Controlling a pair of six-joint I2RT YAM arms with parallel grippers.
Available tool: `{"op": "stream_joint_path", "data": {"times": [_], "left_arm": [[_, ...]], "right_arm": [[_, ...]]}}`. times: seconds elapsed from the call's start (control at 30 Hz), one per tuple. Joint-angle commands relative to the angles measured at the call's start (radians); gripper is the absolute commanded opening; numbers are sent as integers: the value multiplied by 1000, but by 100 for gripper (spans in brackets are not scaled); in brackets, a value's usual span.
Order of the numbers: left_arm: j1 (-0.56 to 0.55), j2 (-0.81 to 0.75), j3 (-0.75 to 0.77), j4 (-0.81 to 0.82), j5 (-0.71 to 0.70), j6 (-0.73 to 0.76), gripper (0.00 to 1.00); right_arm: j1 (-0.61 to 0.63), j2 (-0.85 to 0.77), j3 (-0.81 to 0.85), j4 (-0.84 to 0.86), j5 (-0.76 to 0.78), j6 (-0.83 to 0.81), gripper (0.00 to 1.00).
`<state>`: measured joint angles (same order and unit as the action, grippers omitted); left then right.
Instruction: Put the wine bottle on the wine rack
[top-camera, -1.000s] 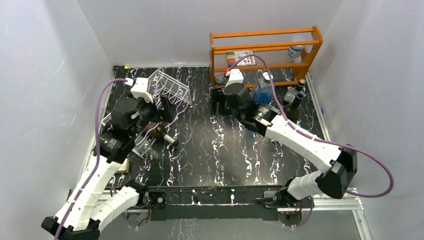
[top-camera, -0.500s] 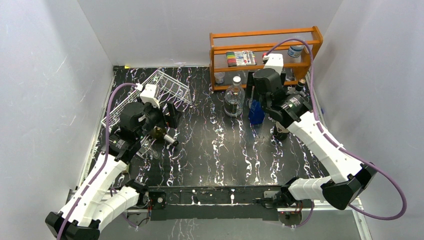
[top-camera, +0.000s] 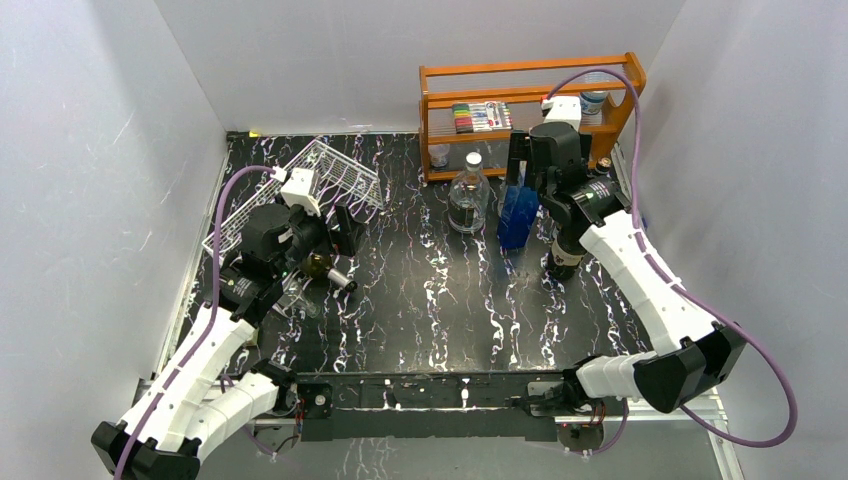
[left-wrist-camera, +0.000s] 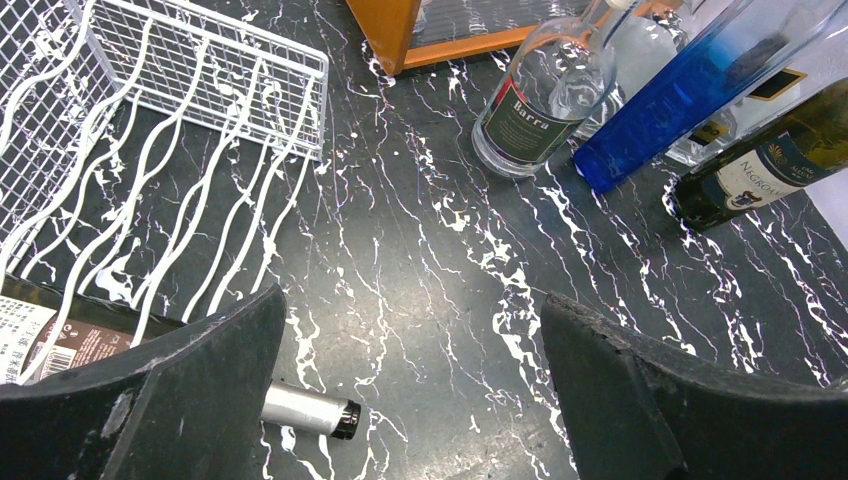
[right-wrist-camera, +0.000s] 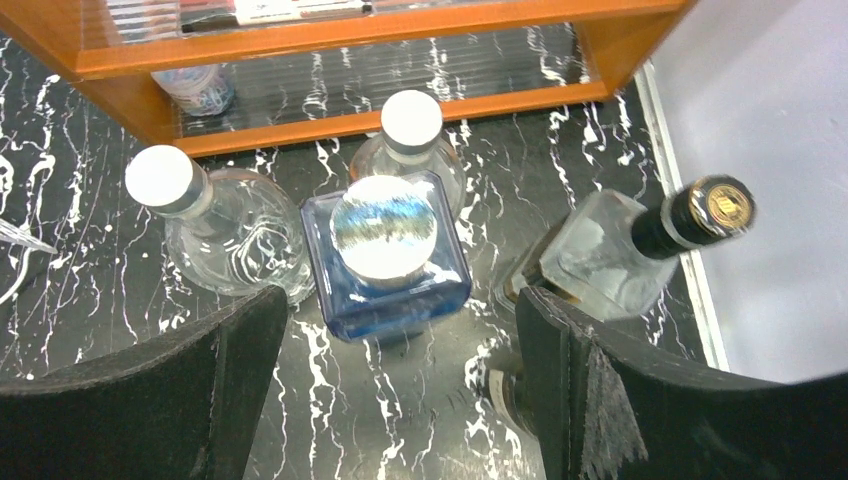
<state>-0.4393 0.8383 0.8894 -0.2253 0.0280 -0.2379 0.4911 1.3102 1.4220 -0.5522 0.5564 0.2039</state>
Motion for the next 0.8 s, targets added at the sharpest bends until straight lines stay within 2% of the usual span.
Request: {"op": "stream_joint_path", "data": {"times": [0.0, 0.27, 0.47, 0.57, 0.77], "left_arm": [[7, -12, 3, -5, 7, -9, 98], [7, -17, -2, -11, 3, -15, 98], [7, -6, 4, -12, 4, -15, 98], [7, -4, 6, -13, 5, -17, 98], [7, -5, -1, -4, 28, -14, 98]], "right_arm": [[-42, 10, -11, 106, -133, -83, 95], [-115, 37, -43, 117, -213, -125, 95], [-120, 50, -65, 109, -245, -149, 91], [-120, 43, -78, 116, -273, -161, 85], [-121, 20, -69, 98, -280, -151, 63]]}}
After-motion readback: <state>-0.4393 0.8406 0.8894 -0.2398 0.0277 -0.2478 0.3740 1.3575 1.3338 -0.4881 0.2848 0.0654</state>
